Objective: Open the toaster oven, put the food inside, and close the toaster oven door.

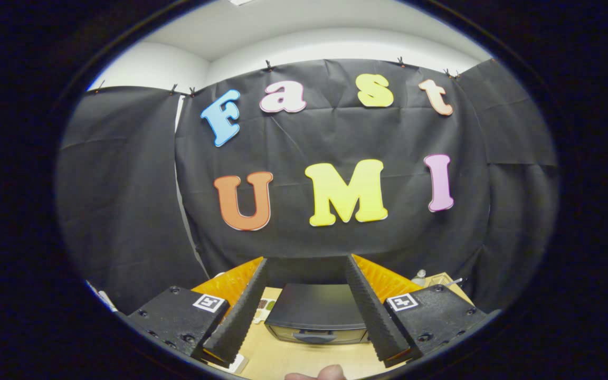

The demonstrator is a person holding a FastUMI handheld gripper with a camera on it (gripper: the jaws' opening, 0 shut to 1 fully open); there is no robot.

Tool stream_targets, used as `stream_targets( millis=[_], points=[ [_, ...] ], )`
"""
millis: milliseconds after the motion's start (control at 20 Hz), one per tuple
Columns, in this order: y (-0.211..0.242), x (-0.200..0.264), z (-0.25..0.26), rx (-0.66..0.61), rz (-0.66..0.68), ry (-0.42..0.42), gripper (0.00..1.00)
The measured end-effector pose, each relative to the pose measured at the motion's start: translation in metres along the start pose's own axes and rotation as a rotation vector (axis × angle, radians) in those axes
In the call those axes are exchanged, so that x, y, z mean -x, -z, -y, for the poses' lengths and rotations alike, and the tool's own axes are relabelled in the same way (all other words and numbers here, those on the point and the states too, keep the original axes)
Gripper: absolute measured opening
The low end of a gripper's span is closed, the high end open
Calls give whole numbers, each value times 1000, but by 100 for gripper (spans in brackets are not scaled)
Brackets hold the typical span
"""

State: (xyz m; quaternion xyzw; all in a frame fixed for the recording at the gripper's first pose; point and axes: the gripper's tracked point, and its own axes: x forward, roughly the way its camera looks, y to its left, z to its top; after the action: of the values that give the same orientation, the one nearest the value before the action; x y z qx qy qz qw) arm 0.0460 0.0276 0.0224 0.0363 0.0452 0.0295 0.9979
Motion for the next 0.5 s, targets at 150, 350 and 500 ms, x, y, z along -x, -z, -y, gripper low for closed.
stream_targets(
  millis=[150,350,500],
  points=[
    [-11,7,-5,14,23,-2,96],
    [4,6,-9,-20,-18,-11,97],
    [9,1,-3,-35,-36,-6,97]
  ],
)
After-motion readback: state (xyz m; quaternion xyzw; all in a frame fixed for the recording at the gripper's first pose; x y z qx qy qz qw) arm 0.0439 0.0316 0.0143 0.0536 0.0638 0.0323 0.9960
